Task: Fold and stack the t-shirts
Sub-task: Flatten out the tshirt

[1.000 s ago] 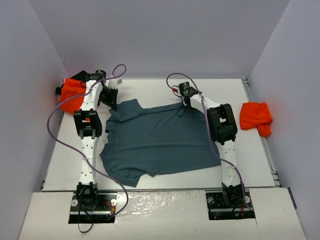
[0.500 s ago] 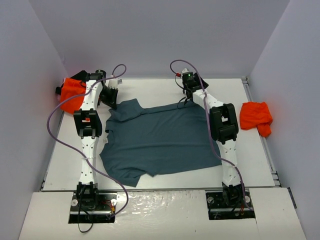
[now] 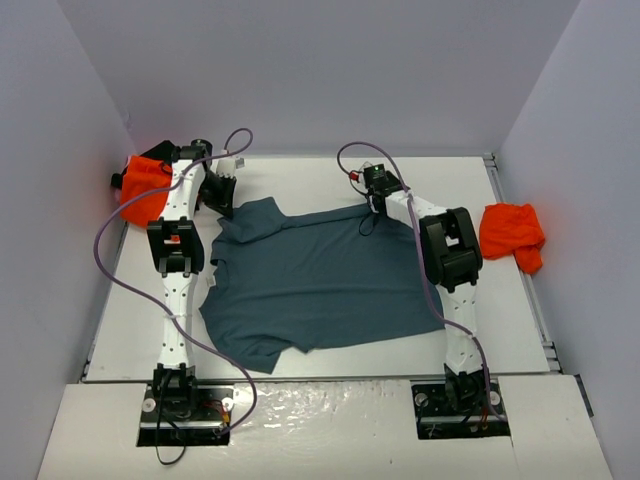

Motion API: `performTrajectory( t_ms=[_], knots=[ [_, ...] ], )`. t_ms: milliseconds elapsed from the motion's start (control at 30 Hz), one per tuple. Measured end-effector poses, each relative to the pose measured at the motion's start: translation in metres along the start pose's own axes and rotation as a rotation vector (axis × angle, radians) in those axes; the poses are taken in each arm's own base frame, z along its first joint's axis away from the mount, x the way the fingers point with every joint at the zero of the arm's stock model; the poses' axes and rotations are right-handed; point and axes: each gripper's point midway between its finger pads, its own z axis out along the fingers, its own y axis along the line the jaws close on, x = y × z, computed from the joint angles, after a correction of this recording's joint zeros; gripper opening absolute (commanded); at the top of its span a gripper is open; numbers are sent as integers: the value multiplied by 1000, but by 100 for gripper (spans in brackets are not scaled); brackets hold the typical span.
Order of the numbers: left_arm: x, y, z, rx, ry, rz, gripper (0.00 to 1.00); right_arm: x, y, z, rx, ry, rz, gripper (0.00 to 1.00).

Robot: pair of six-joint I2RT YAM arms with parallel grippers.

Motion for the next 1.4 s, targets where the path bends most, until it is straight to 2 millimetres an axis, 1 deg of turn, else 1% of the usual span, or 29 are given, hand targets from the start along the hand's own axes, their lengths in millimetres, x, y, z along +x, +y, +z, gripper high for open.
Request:
performTrajectory(
  t_ms=[167, 233, 367, 533, 667, 733, 800, 867, 933, 1033, 1100, 1133, 1200, 1233, 1333, 1400],
  knots=[
    [1, 0, 0, -7, 6, 4, 0, 0, 8, 2, -60, -11, 35, 46],
    [2, 0, 0, -11, 10, 4, 0, -2, 8, 2, -110, -20, 84, 45],
    [2, 0, -1, -14, 11, 4, 0, -14, -12, 4, -145, -63, 189, 42],
    [2, 0, -1, -17, 14, 5, 0, -9, -29, -3, -175, -88, 212, 43],
    [3, 1, -1, -18, 14, 4, 0, -13, -40, -17, -176, -126, 150, 45],
    [3, 1, -1, -19, 15, 4, 0, -13, -43, -24, -177, -157, 78, 45],
    [3, 1, -1, -22, 17, 5, 0, 0, -37, -34, -206, -161, -22, 46],
    [3, 2, -2, -27, 19, 6, 0, 12, -29, -39, -236, -162, -123, 48],
    [4, 3, -2, -31, 21, 9, 0, 21, -21, -39, -255, -165, -212, 50],
    [5, 4, -2, -36, 24, 15, 0, 37, -4, -33, -282, -156, -333, 49],
    [5, 4, -3, -38, 27, 18, 0, 46, 5, -30, -296, -147, -385, 48],
    [6, 4, -3, -39, 28, 19, 0, 48, 6, -29, -296, -148, -400, 48],
    [6, 4, -3, -41, 31, 20, 0, 47, 8, -25, -292, -152, -422, 45],
    [6, 5, -3, -42, 31, 21, 0, 44, 6, -22, -283, -158, -423, 43],
    [8, 5, -4, -47, 36, 23, 0, 28, -1, -14, -244, -183, -389, 41],
    [10, 6, -5, -53, 44, 23, 0, 19, -7, -11, -220, -197, -349, 42]
  ],
)
